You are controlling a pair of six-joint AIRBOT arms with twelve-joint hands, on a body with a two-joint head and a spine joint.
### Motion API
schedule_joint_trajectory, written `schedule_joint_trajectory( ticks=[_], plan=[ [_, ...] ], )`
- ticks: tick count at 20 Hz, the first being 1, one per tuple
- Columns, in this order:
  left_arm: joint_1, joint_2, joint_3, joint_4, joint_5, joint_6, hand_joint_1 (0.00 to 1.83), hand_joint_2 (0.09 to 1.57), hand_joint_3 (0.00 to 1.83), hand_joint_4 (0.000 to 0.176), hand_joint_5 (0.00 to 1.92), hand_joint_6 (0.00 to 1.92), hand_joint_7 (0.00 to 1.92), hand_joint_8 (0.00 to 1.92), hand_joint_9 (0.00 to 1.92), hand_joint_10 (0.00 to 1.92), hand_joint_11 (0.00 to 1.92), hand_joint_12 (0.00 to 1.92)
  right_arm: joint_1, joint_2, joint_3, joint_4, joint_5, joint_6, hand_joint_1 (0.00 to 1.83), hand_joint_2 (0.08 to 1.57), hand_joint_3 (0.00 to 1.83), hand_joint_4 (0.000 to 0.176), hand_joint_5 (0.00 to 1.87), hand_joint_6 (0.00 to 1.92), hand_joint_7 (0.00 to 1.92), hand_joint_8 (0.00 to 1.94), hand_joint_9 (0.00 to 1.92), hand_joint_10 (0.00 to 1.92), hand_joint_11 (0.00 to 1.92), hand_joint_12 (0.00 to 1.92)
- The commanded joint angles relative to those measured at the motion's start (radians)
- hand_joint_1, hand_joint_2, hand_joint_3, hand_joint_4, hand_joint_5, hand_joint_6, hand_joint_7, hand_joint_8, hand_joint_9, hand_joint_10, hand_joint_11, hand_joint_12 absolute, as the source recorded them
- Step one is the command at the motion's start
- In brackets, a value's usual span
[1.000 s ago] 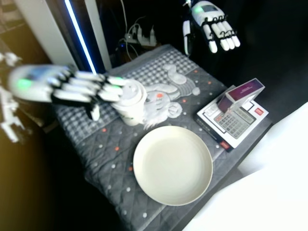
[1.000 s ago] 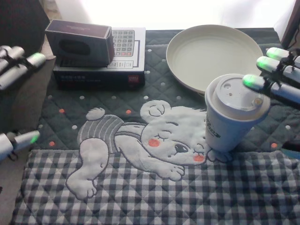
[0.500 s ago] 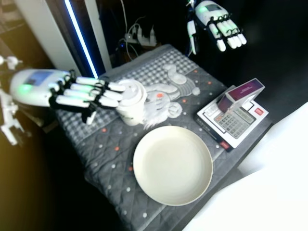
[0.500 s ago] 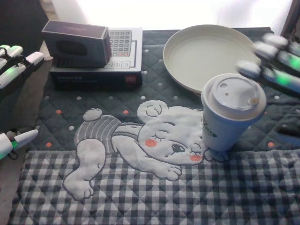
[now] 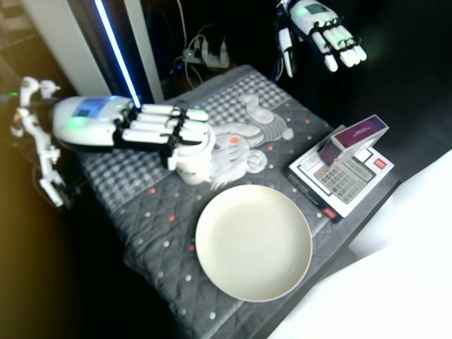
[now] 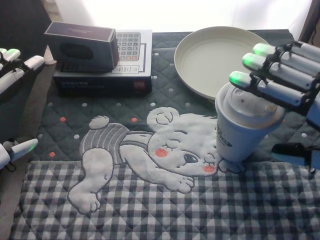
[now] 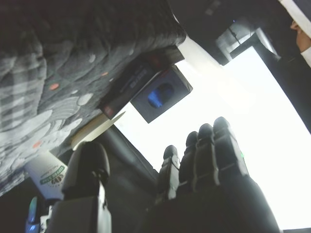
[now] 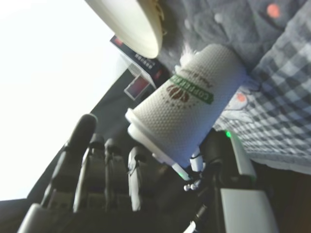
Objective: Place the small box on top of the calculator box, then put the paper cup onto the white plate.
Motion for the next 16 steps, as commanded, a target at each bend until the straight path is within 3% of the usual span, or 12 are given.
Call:
schedule_joint_trajectory(
  ticks=[1, 2, 3, 4, 6, 7, 8, 10, 11, 14, 15, 16],
  plan=[
    [-0.005, 0.001, 0.008, -0.001, -0.119, -0.001, 0.71, 1.19, 0.01, 0.168, 0.00, 0.00, 0.00, 0.00, 0.00, 0.00, 0.00, 0.00, 0.013, 0.002, 0.008, 0.002, 0.095, -0.002, 0.72, 1.12, 0.01, 0.033, 0.06, 0.03, 0.00, 0.01, 0.00, 0.00, 0.00, 1.29],
    [-0.005, 0.001, 0.009, -0.001, -0.116, -0.001, 0.71, 1.19, 0.01, 0.169, 0.00, 0.00, 0.00, 0.00, 0.00, 0.00, 0.00, 0.00, 0.037, -0.014, 0.018, -0.007, 0.059, -0.002, 0.75, 1.13, 0.01, 0.064, 0.11, 0.04, 0.01, 0.01, 0.00, 0.00, 0.00, 0.53],
    [-0.005, 0.001, 0.008, -0.002, -0.117, -0.002, 0.72, 1.21, 0.01, 0.169, 0.00, 0.00, 0.00, 0.00, 0.00, 0.00, 0.00, 0.00, 0.055, -0.026, 0.024, -0.015, 0.034, -0.002, 0.72, 1.10, 0.00, 0.104, 0.11, 0.04, 0.04, 0.00, 0.00, 0.00, 0.00, 0.23],
    [-0.005, 0.001, 0.007, -0.002, -0.117, -0.002, 0.72, 1.21, 0.01, 0.170, 0.00, 0.00, 0.00, 0.00, 0.00, 0.00, 0.00, 0.00, 0.070, -0.034, 0.028, -0.021, 0.013, -0.002, 0.78, 1.08, 0.00, 0.114, 0.06, 0.01, 0.05, 0.00, 0.01, 0.00, 0.00, 0.23],
    [-0.005, 0.000, 0.008, -0.002, -0.116, -0.004, 0.73, 1.21, 0.01, 0.173, 0.00, 0.00, 0.00, 0.00, 0.00, 0.00, 0.00, 0.00, 0.083, -0.053, 0.041, -0.029, -0.034, -0.002, 0.84, 1.05, 0.00, 0.130, 0.00, 0.00, 0.00, 0.00, 0.00, 0.00, 0.00, 0.02],
    [-0.005, 0.000, 0.008, -0.002, -0.116, -0.004, 0.72, 1.21, 0.01, 0.164, 0.00, 0.00, 0.00, 0.00, 0.00, 0.00, 0.00, 0.00, 0.084, -0.057, 0.045, -0.029, -0.044, -0.002, 0.90, 1.07, 0.00, 0.163, 0.00, 0.00, 0.00, 0.00, 0.00, 0.00, 0.00, 0.00],
    [-0.005, 0.000, 0.008, -0.002, -0.116, -0.004, 0.69, 1.20, 0.00, 0.160, 0.00, 0.00, 0.00, 0.00, 0.00, 0.00, 0.00, 0.00, 0.084, -0.061, 0.049, -0.026, -0.054, -0.002, 0.93, 1.08, 0.01, 0.173, 0.00, 0.00, 0.00, 0.00, 0.00, 0.00, 0.00, 0.00],
    [-0.004, 0.000, 0.008, -0.004, -0.116, -0.005, 0.68, 1.19, 0.00, 0.170, 0.00, 0.00, 0.00, 0.00, 0.00, 0.00, 0.00, 0.00, 0.085, -0.063, 0.049, -0.027, -0.056, -0.002, 0.97, 1.10, 0.01, 0.176, 0.00, 0.00, 0.00, 0.00, 0.00, 0.00, 0.00, 0.00],
    [-0.004, 0.000, 0.008, -0.005, -0.115, -0.005, 0.68, 1.19, 0.00, 0.162, 0.00, 0.00, 0.00, 0.00, 0.00, 0.00, 0.00, 0.00, 0.085, -0.063, 0.049, -0.028, -0.055, -0.002, 0.96, 1.10, 0.01, 0.176, 0.00, 0.00, 0.00, 0.00, 0.00, 0.00, 0.00, 0.00],
    [-0.002, 0.001, 0.007, -0.009, -0.118, -0.005, 0.70, 1.19, 0.00, 0.170, 0.00, 0.00, 0.00, 0.00, 0.00, 0.00, 0.00, 0.00, 0.086, -0.056, 0.046, -0.027, -0.038, -0.002, 0.99, 1.11, 0.01, 0.176, 0.00, 0.00, 0.00, 0.00, 0.00, 0.00, 0.00, 0.00],
    [0.005, 0.003, 0.006, -0.013, -0.121, -0.011, 0.69, 1.22, 0.01, 0.146, 0.00, 0.00, 0.00, 0.00, 0.00, 0.00, 0.00, 0.00, 0.086, -0.035, 0.031, -0.028, -0.021, -0.002, 0.92, 1.12, 0.02, 0.121, 0.00, 0.00, 0.00, 0.00, 0.00, 0.00, 0.00, 0.00],
    [0.007, 0.004, 0.005, -0.014, -0.122, -0.014, 0.69, 1.22, 0.01, 0.146, 0.00, 0.00, 0.00, 0.00, 0.00, 0.00, 0.00, 0.00, 0.086, -0.027, 0.026, -0.028, -0.016, -0.002, 0.92, 1.12, 0.02, 0.121, 0.00, 0.00, 0.00, 0.00, 0.00, 0.00, 0.00, 0.00]
  ],
)
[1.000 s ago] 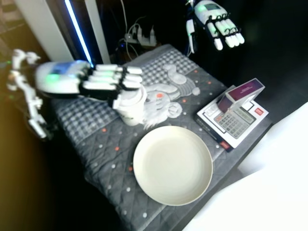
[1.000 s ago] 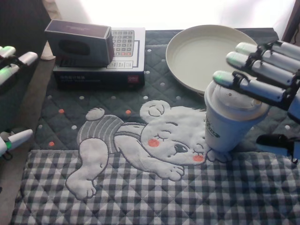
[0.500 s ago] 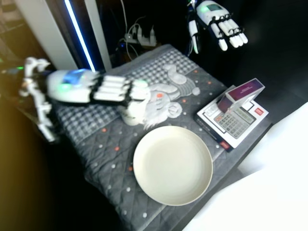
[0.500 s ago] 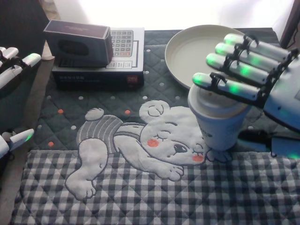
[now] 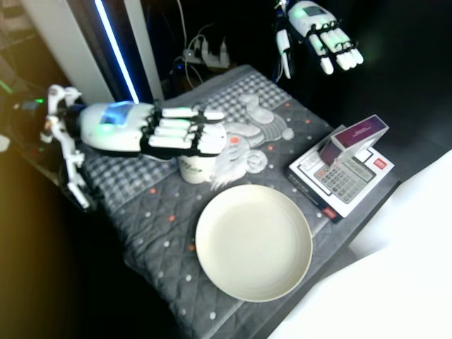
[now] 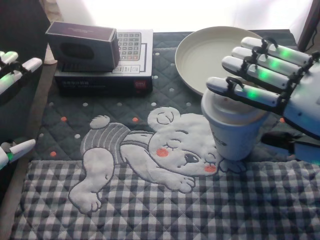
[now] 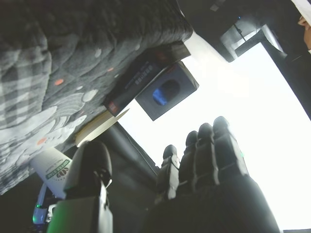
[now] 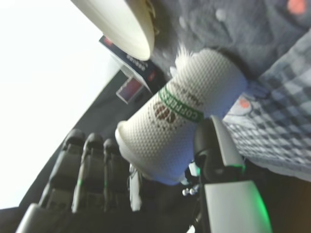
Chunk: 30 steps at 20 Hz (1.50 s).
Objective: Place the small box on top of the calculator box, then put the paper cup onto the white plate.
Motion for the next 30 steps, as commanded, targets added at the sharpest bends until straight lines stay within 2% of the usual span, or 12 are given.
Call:
schedule_joint_trajectory(
  ticks=[1, 4, 8, 12, 16, 18, 20, 21, 24, 25, 27, 30],
  plan=[
    [0.000, 0.010, 0.003, 0.001, -0.128, -0.003, 0.70, 1.21, 0.01, 0.148, 0.00, 0.00, 0.00, 0.00, 0.00, 0.00, 0.00, 0.00, 0.003, 0.023, -0.007, 0.007, 0.102, -0.006, 0.84, 1.12, 0.02, 0.094, 0.00, 0.00, 0.00, 0.00, 0.00, 0.00, 0.04, 0.02],
    [0.010, 0.015, -0.003, -0.008, -0.141, -0.004, 0.70, 1.20, 0.00, 0.156, 0.00, 0.00, 0.00, 0.00, 0.00, 0.00, 0.00, 0.00, 0.003, 0.057, -0.028, 0.000, 0.121, -0.006, 0.80, 1.12, 0.01, 0.075, 0.00, 0.00, 0.04, 0.01, 0.00, 0.00, 0.02, 0.03],
    [0.016, 0.019, -0.006, -0.013, -0.148, -0.004, 0.73, 1.22, 0.01, 0.161, 0.00, 0.00, 0.00, 0.00, 0.00, 0.00, 0.00, 0.00, 0.003, 0.058, -0.041, -0.011, 0.126, -0.007, 0.68, 1.03, 0.00, 0.108, 0.00, 0.00, 0.02, 0.00, 0.00, 0.38, 0.00, 1.74],
    [0.022, 0.018, -0.004, -0.017, -0.152, -0.004, 0.70, 1.19, 0.00, 0.153, 0.00, 0.00, 0.00, 0.00, 0.00, 0.00, 0.00, 0.00, 0.003, 0.057, -0.038, -0.019, 0.141, -0.007, 0.84, 1.06, 0.01, 0.069, 0.05, 0.01, 0.08, 0.01, 0.01, 0.02, 0.00, 1.00],
    [0.022, 0.016, -0.002, -0.020, -0.150, -0.004, 0.73, 1.22, 0.01, 0.175, 0.00, 0.00, 0.00, 0.00, 0.00, 0.00, 0.00, 0.00, 0.003, 0.037, -0.031, -0.019, 0.139, -0.007, 0.80, 1.09, 0.00, 0.090, 0.06, 0.09, 0.13, 0.00, 0.00, 0.19, 0.00, 1.32],
    [0.021, 0.014, -0.001, -0.022, -0.150, -0.004, 0.72, 1.22, 0.00, 0.170, 0.00, 0.00, 0.00, 0.00, 0.00, 0.00, 0.00, 0.00, 0.003, 0.005, -0.017, -0.020, 0.102, -0.007, 0.92, 1.09, 0.00, 0.077, 0.13, 0.12, 0.12, 0.01, 0.00, 0.01, 0.00, 0.96],
    [0.021, 0.011, 0.000, -0.022, -0.148, -0.004, 0.71, 1.23, 0.01, 0.146, 0.00, 0.00, 0.00, 0.00, 0.00, 0.00, 0.00, 0.00, 0.003, -0.017, 0.002, -0.021, 0.036, -0.007, 0.96, 1.07, 0.00, 0.174, 0.00, 0.00, 0.00, 0.00, 0.03, 0.01, 0.00, 0.49],
    [0.021, 0.011, 0.000, -0.022, -0.148, -0.004, 0.71, 1.23, 0.01, 0.146, 0.00, 0.00, 0.00, 0.00, 0.00, 0.00, 0.00, 0.00, 0.003, -0.020, 0.004, -0.021, 0.025, -0.007, 0.96, 1.07, 0.00, 0.174, 0.00, 0.00, 0.00, 0.00, 0.03, 0.01, 0.00, 0.49],
    [0.022, 0.011, 0.000, -0.026, -0.148, -0.006, 0.69, 1.23, 0.00, 0.137, 0.00, 0.00, 0.00, 0.00, 0.00, 0.00, 0.00, 0.00, 0.003, -0.020, 0.004, -0.022, 0.011, -0.007, 1.06, 1.13, 0.01, 0.114, 0.15, 0.01, 0.24, 0.02, 0.20, 0.13, 0.00, 1.21],
    [0.023, 0.011, 0.001, -0.028, -0.149, -0.009, 0.70, 1.23, 0.00, 0.126, 0.00, 0.00, 0.00, 0.00, 0.00, 0.00, 0.00, 0.00, 0.003, -0.018, 0.004, -0.022, 0.008, -0.007, 1.12, 1.16, 0.01, 0.090, 0.37, 0.11, 0.41, 0.15, 0.16, 0.86, 0.00, 1.67],
    [0.025, 0.012, 0.000, -0.030, -0.152, -0.013, 0.71, 1.23, 0.00, 0.125, 0.00, 0.00, 0.00, 0.00, 0.00, 0.00, 0.00, 0.00, 0.003, -0.013, 0.002, -0.027, 0.002, -0.007, 1.26, 1.17, 0.02, 0.002, 0.33, 1.15, 0.22, 1.38, 0.24, 1.77, 0.37, 1.91],
    [0.029, 0.012, 0.000, -0.034, -0.157, -0.017, 0.69, 1.22, 0.00, 0.168, 0.00, 0.00, 0.00, 0.00, 0.00, 0.00, 0.00, 0.00, 0.003, -0.008, -0.002, -0.032, 0.002, -0.007, 1.25, 1.14, 0.53, 0.000, 0.52, 1.80, 0.44, 1.86, 0.54, 1.92, 0.58, 1.92]
  ],
)
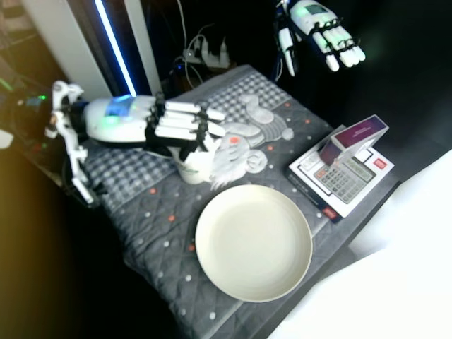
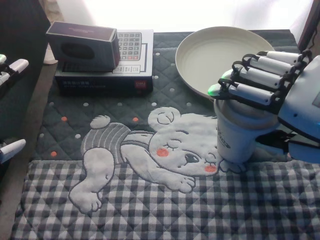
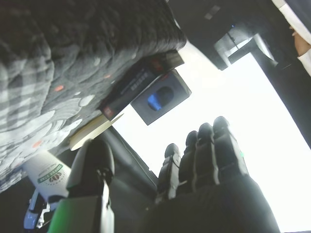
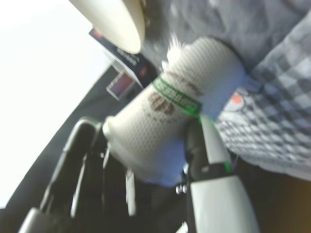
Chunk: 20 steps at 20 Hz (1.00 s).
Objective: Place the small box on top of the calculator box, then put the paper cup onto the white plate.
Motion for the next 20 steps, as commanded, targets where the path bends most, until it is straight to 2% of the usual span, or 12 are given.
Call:
schedule_joint_trajectory(
  ticks=[1, 3, 10, 12, 13, 14, 15, 16, 17, 18, 19, 20],
  plan=[
    [-0.005, 0.006, 0.007, 0.006, -0.129, -0.004, 0.69, 1.22, 0.00, 0.168, 0.00, 0.00, 0.00, 0.00, 0.00, 0.00, 0.00, 0.00, -0.003, 0.012, -0.005, -0.007, 0.009, -0.006, 1.25, 1.14, 0.53, 0.000, 0.52, 1.80, 0.44, 1.86, 0.54, 1.92, 0.58, 1.92],
    [-0.004, 0.006, 0.006, 0.006, -0.129, -0.006, 0.71, 1.23, 0.00, 0.176, 0.00, 0.00, 0.00, 0.00, 0.00, 0.00, 0.00, 0.00, -0.003, 0.016, -0.008, -0.007, 0.010, -0.006, 1.28, 1.05, 0.69, 0.000, 0.58, 1.85, 0.45, 1.83, 0.59, 1.92, 0.62, 1.92],
    [-0.002, 0.005, 0.007, 0.002, -0.129, -0.006, 0.71, 1.22, 0.00, 0.159, 0.00, 0.00, 0.00, 0.00, 0.00, 0.00, 0.00, 0.00, -0.003, 0.022, -0.008, -0.006, 0.067, -0.006, 1.32, 0.85, 1.02, 0.000, 0.66, 1.81, 0.66, 1.87, 0.73, 1.92, 0.92, 1.92],
    [-0.002, 0.005, 0.007, 0.002, -0.129, -0.006, 0.69, 1.21, 0.00, 0.171, 0.00, 0.00, 0.00, 0.00, 0.00, 0.00, 0.00, 0.00, -0.003, 0.026, -0.006, 0.008, 0.082, -0.006, 1.37, 0.65, 1.35, 0.000, 0.82, 1.84, 0.82, 1.93, 0.89, 1.92, 1.04, 1.92],
    [-0.002, 0.005, 0.007, 0.002, -0.129, -0.006, 0.69, 1.20, 0.00, 0.171, 0.00, 0.00, 0.00, 0.00, 0.00, 0.00, 0.00, 0.00, -0.003, 0.028, -0.003, 0.020, 0.086, -0.006, 1.54, 0.55, 1.47, 0.000, 0.90, 1.91, 0.88, 1.94, 0.97, 1.92, 1.24, 1.92],
    [-0.002, 0.005, 0.007, 0.002, -0.129, -0.006, 0.69, 1.21, 0.00, 0.173, 0.00, 0.00, 0.00, 0.00, 0.00, 0.00, 0.00, 0.00, -0.003, 0.030, -0.001, 0.029, 0.092, -0.006, 1.43, 0.58, 1.47, 0.000, 0.92, 1.92, 0.93, 1.94, 1.25, 1.92, 1.40, 1.92],
    [-0.002, 0.005, 0.007, 0.002, -0.129, -0.006, 0.69, 1.21, 0.00, 0.158, 0.00, 0.00, 0.00, 0.00, 0.00, 0.00, 0.00, 0.00, -0.003, 0.033, -0.001, 0.034, 0.101, -0.006, 1.52, 0.63, 1.04, 0.000, 0.92, 1.92, 1.24, 1.94, 1.47, 1.92, 1.58, 1.92],
    [-0.002, 0.005, 0.007, 0.002, -0.129, -0.006, 0.71, 1.21, 0.00, 0.146, 0.00, 0.00, 0.00, 0.00, 0.00, 0.00, 0.00, 0.00, -0.003, 0.036, 0.001, 0.043, 0.106, -0.006, 1.55, 0.75, 0.81, 0.000, 0.92, 1.92, 1.37, 1.94, 1.60, 1.92, 1.67, 1.92],
    [-0.002, 0.004, 0.007, 0.002, -0.128, -0.006, 0.70, 1.22, 0.00, 0.153, 0.00, 0.00, 0.00, 0.00, 0.00, 0.00, 0.00, 0.00, -0.003, 0.036, 0.004, 0.052, 0.108, -0.006, 1.13, 0.89, 0.95, 0.000, 0.70, 1.90, 1.34, 1.94, 1.58, 1.92, 1.65, 1.92],
    [-0.002, 0.004, 0.009, 0.002, -0.127, -0.006, 0.70, 1.22, 0.00, 0.158, 0.00, 0.00, 0.00, 0.00, 0.00, 0.00, 0.00, 0.00, -0.003, 0.036, 0.011, 0.063, 0.109, -0.006, 1.18, 0.77, 1.20, 0.000, 0.68, 1.83, 1.03, 1.94, 1.37, 1.92, 1.48, 1.92],
    [-0.002, 0.002, 0.011, 0.002, -0.125, -0.006, 0.70, 1.22, 0.00, 0.158, 0.00, 0.00, 0.00, 0.00, 0.00, 0.00, 0.00, 0.00, -0.003, 0.036, 0.016, 0.071, 0.114, -0.006, 1.18, 0.77, 1.20, 0.000, 0.68, 1.83, 1.03, 1.94, 1.37, 1.92, 1.48, 1.92],
    [-0.002, -0.001, 0.013, 0.002, -0.122, -0.006, 0.69, 1.22, 0.00, 0.142, 0.00, 0.00, 0.00, 0.00, 0.00, 0.00, 0.00, 0.00, -0.003, 0.036, 0.021, 0.084, 0.122, -0.006, 1.20, 0.71, 1.28, 0.000, 0.73, 1.75, 0.96, 1.94, 1.31, 1.92, 1.45, 1.92]
  ],
)
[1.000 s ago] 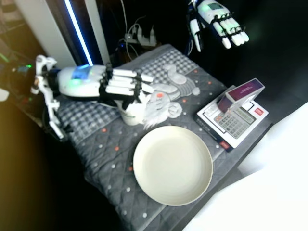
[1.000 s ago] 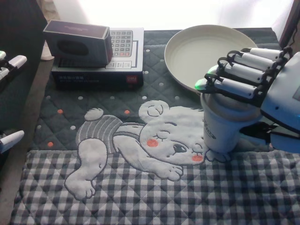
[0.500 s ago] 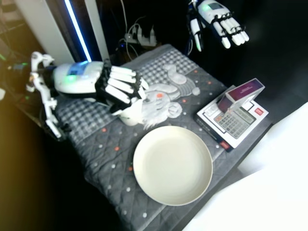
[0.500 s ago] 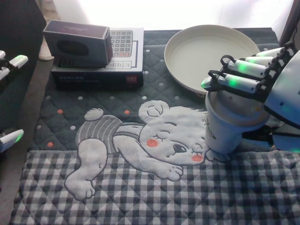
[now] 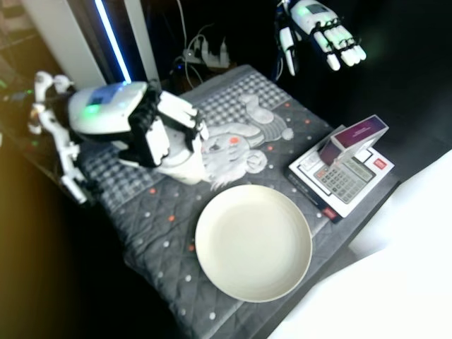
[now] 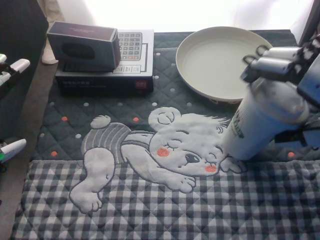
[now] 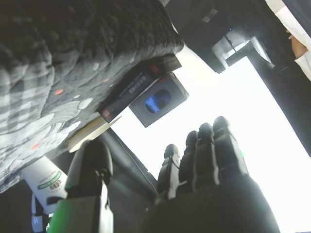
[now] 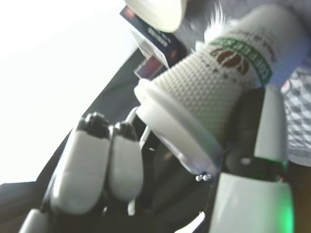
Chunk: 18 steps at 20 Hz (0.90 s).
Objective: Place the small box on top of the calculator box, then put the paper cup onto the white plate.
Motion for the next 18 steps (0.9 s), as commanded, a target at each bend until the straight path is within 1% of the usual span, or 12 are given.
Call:
schedule_joint_trajectory(
  ticks=[1, 5, 6, 9, 10, 12, 13, 14, 15, 16, 17, 18],
  plan=[
    [-0.003, 0.003, 0.006, 0.003, -0.118, -0.002, 0.69, 1.22, 0.00, 0.142, 0.00, 0.00, 0.00, 0.00, 0.00, 0.00, 0.00, 0.00, -0.004, 0.011, 0.008, 0.007, 0.014, -0.011, 1.20, 0.71, 1.28, 0.000, 0.73, 1.75, 0.96, 1.94, 1.31, 1.92, 1.45, 1.92],
    [-0.007, -0.008, 0.017, 0.007, -0.104, -0.013, 0.72, 1.22, 0.00, 0.116, 0.00, 0.00, 0.00, 0.00, 0.00, 0.00, 0.00, 0.00, -0.001, 0.005, 0.034, 0.057, 0.033, -0.011, 1.22, 0.73, 1.24, 0.000, 0.71, 1.77, 0.90, 1.94, 1.08, 1.92, 1.26, 1.92],
    [-0.011, -0.011, 0.019, 0.009, -0.099, -0.013, 0.70, 1.23, 0.00, 0.109, 0.00, 0.00, 0.00, 0.00, 0.00, 0.00, 0.00, 0.00, 0.019, 0.002, 0.041, 0.067, 0.033, -0.011, 1.21, 0.68, 1.33, 0.000, 0.76, 1.78, 0.97, 1.94, 1.28, 1.92, 1.41, 1.92],
    [-0.011, -0.010, 0.018, 0.014, -0.098, -0.015, 0.71, 1.22, 0.00, 0.113, 0.00, 0.00, 0.00, 0.00, 0.00, 0.00, 0.00, 0.00, 0.090, -0.024, 0.053, 0.093, -0.014, -0.102, 1.21, 0.65, 1.42, 0.000, 0.78, 1.84, 1.02, 1.94, 1.34, 1.92, 1.44, 1.92],
    [-0.011, -0.010, 0.019, 0.016, -0.095, -0.015, 0.73, 1.22, 0.00, 0.131, 0.00, 0.00, 0.00, 0.00, 0.00, 0.00, 0.00, 0.00, 0.105, -0.028, 0.055, 0.106, -0.030, -0.132, 1.57, 0.82, 0.85, 0.000, 0.88, 1.92, 1.20, 1.94, 1.33, 1.92, 1.41, 1.92],
    [-0.014, -0.011, 0.021, 0.018, -0.090, -0.015, 0.73, 1.22, 0.00, 0.134, 0.00, 0.00, 0.00, 0.00, 0.00, 0.00, 0.00, 0.00, 0.128, -0.039, 0.078, 0.132, -0.044, -0.141, 1.57, 0.86, 0.75, 0.000, 0.88, 1.92, 1.19, 1.94, 1.30, 1.92, 1.39, 1.92],
    [-0.015, -0.012, 0.022, 0.019, -0.085, -0.015, 0.73, 1.22, 0.00, 0.133, 0.00, 0.00, 0.00, 0.00, 0.00, 0.00, 0.00, 0.00, 0.151, -0.048, 0.096, 0.149, -0.058, -0.141, 1.16, 1.22, 0.35, 0.000, 0.63, 1.92, 0.55, 1.75, 0.27, 1.84, 0.28, 1.92],
    [-0.016, -0.012, 0.023, 0.019, -0.084, -0.015, 0.73, 1.22, 0.00, 0.142, 0.00, 0.00, 0.00, 0.00, 0.00, 0.00, 0.00, 0.00, 0.162, -0.052, 0.102, 0.153, -0.064, -0.141, 1.09, 1.37, 0.11, 0.000, 0.48, 1.84, 0.47, 1.78, 0.05, 1.56, 0.05, 1.92],
    [-0.017, -0.012, 0.023, 0.021, -0.082, -0.015, 0.72, 1.22, 0.00, 0.150, 0.00, 0.00, 0.00, 0.00, 0.00, 0.00, 0.00, 0.00, 0.179, -0.054, 0.108, 0.154, -0.072, -0.141, 1.01, 1.38, 0.05, 0.000, 0.50, 1.77, 0.29, 1.05, 0.01, 1.04, 0.01, 1.58],
    [-0.018, -0.012, 0.023, 0.022, -0.079, -0.015, 0.72, 1.22, 0.00, 0.150, 0.00, 0.00, 0.00, 0.00, 0.00, 0.00, 0.00, 0.00, 0.194, -0.056, 0.114, 0.158, -0.075, -0.141, 1.01, 1.38, 0.05, 0.000, 0.50, 1.77, 0.29, 1.05, 0.01, 1.04, 0.01, 1.58],
    [-0.021, -0.012, 0.024, 0.025, -0.074, -0.015, 0.72, 1.22, 0.00, 0.148, 0.00, 0.00, 0.00, 0.00, 0.00, 0.00, 0.00, 0.00, 0.210, -0.057, 0.120, 0.168, -0.075, -0.141, 0.98, 1.39, 0.00, 0.000, 0.50, 1.72, 0.23, 0.19, 0.07, 0.13, 0.00, 0.22],
    [-0.025, -0.014, 0.026, 0.026, -0.069, -0.015, 0.72, 1.22, 0.00, 0.148, 0.00, 0.00, 0.00, 0.00, 0.00, 0.00, 0.00, 0.00, 0.219, -0.060, 0.129, 0.182, -0.077, -0.141, 0.98, 1.39, 0.00, 0.000, 0.50, 1.72, 0.23, 0.19, 0.07, 0.13, 0.00, 0.22]
  ],
)
